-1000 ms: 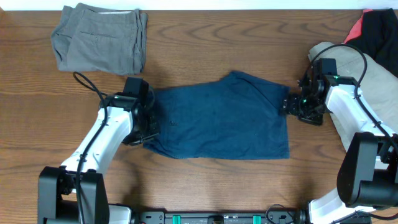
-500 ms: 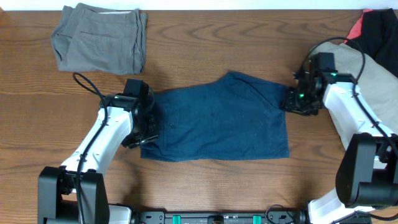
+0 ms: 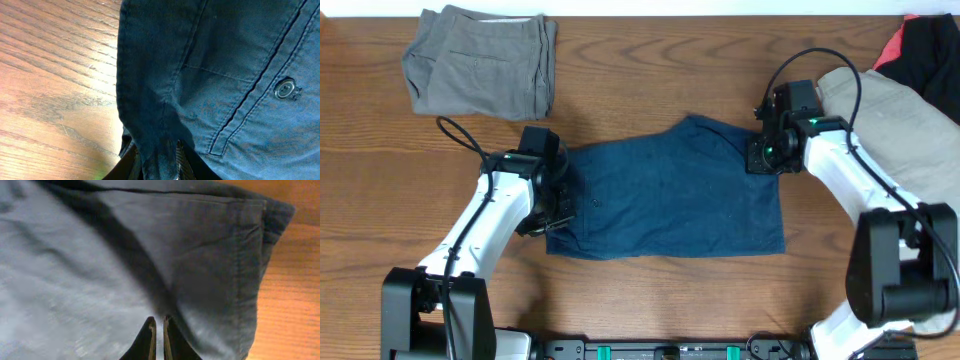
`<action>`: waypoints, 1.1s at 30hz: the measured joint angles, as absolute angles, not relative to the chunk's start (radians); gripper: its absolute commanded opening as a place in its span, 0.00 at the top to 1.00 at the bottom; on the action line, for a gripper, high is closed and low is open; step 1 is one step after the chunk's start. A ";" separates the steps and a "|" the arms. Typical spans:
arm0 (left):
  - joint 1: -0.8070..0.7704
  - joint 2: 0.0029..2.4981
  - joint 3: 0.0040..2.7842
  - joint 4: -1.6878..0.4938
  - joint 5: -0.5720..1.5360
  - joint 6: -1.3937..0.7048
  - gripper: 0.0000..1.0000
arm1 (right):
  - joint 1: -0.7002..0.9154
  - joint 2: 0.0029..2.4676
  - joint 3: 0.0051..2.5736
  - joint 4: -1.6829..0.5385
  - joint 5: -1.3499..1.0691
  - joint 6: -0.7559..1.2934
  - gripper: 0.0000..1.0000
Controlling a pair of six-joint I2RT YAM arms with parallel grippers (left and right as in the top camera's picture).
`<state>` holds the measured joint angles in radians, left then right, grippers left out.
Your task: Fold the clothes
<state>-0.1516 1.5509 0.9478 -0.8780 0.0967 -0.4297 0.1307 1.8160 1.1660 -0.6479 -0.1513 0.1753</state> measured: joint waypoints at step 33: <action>-0.150 1.551 0.913 -0.834 0.029 -0.395 0.02 | 0.022 1.876 1.409 -0.895 0.124 0.220 0.01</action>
<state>-0.1505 1.5509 0.9131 -0.8345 0.0288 -0.3950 0.0216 1.8763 1.4086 -0.8948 0.1238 0.2195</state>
